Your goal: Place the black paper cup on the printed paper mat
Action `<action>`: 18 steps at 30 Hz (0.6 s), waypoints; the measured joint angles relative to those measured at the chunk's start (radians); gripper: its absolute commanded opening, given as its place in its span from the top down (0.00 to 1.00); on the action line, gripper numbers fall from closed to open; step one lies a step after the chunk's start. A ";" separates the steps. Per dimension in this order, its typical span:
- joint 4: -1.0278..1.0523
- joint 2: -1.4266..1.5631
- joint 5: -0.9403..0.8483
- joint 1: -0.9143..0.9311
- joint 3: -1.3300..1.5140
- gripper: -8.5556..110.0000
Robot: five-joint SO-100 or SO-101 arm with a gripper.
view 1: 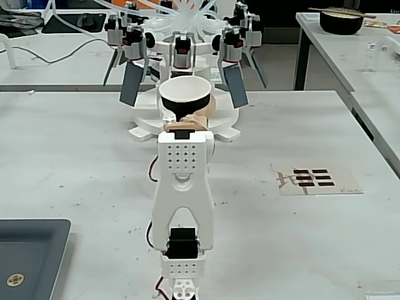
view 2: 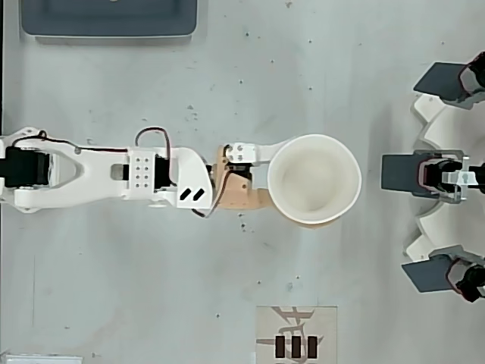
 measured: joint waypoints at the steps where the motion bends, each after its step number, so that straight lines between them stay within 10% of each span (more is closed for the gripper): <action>1: -0.005 0.018 0.000 0.003 0.018 0.85; 18: -0.209 0.230 0.002 0.048 0.371 0.87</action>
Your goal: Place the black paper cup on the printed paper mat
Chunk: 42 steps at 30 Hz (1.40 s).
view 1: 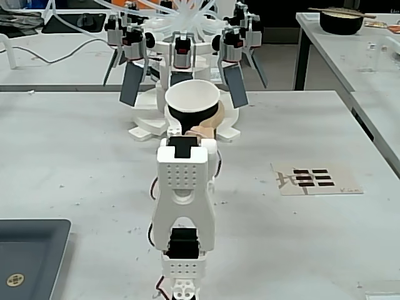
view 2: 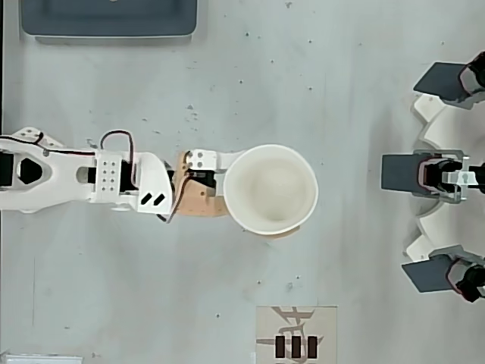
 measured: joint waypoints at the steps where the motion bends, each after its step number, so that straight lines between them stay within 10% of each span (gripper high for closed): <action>1: -0.014 0.014 0.005 0.008 0.026 0.87; 42: -0.083 -0.048 0.069 0.414 0.130 0.84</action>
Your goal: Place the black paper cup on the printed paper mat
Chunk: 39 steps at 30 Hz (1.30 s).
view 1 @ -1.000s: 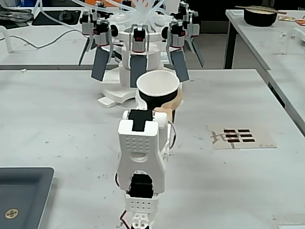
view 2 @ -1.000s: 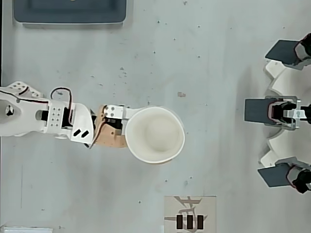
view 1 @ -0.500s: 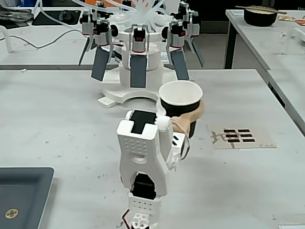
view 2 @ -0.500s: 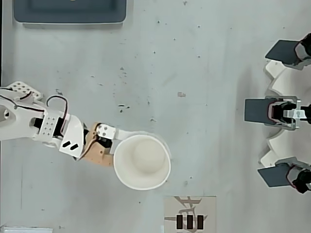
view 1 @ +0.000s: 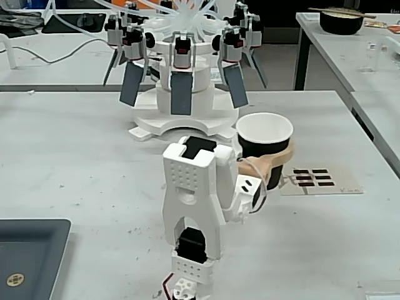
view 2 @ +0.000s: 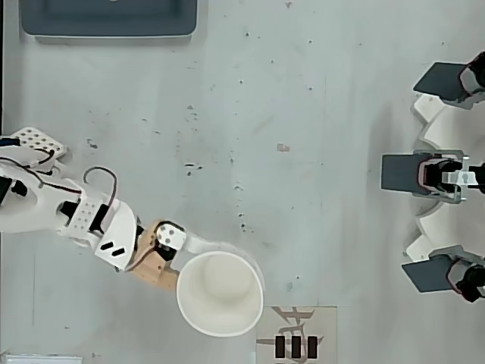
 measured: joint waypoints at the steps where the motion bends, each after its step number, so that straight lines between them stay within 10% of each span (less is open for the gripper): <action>1: 0.003 -0.017 0.003 0.008 -0.029 0.84; 39: 0.362 -0.681 0.037 0.146 -1.043 0.84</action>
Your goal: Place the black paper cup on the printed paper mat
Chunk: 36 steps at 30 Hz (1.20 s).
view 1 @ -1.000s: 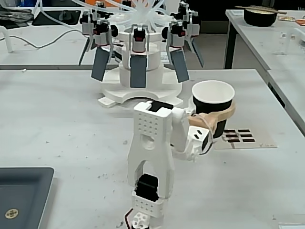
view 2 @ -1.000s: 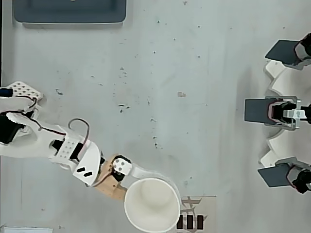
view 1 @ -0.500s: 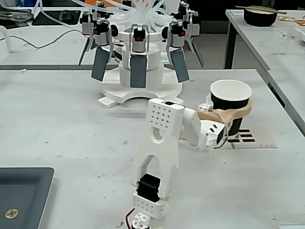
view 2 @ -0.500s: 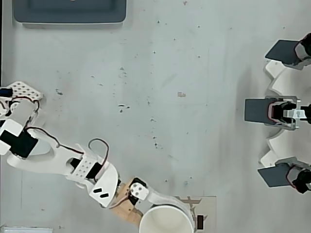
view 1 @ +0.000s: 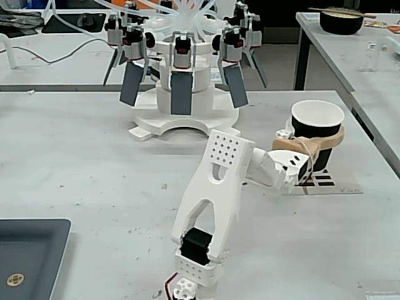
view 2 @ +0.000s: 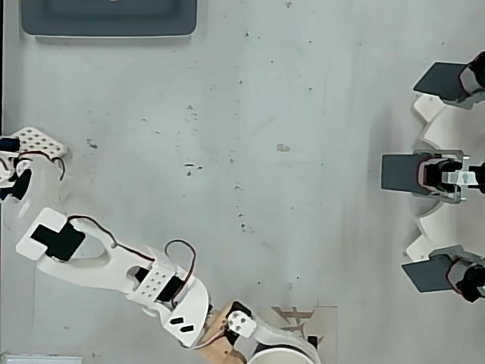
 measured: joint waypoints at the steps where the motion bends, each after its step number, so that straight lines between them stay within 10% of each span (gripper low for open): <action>1: 0.003 -0.014 0.000 0.000 -0.023 0.84; 36: 0.077 -0.407 -0.002 0.002 -0.433 0.82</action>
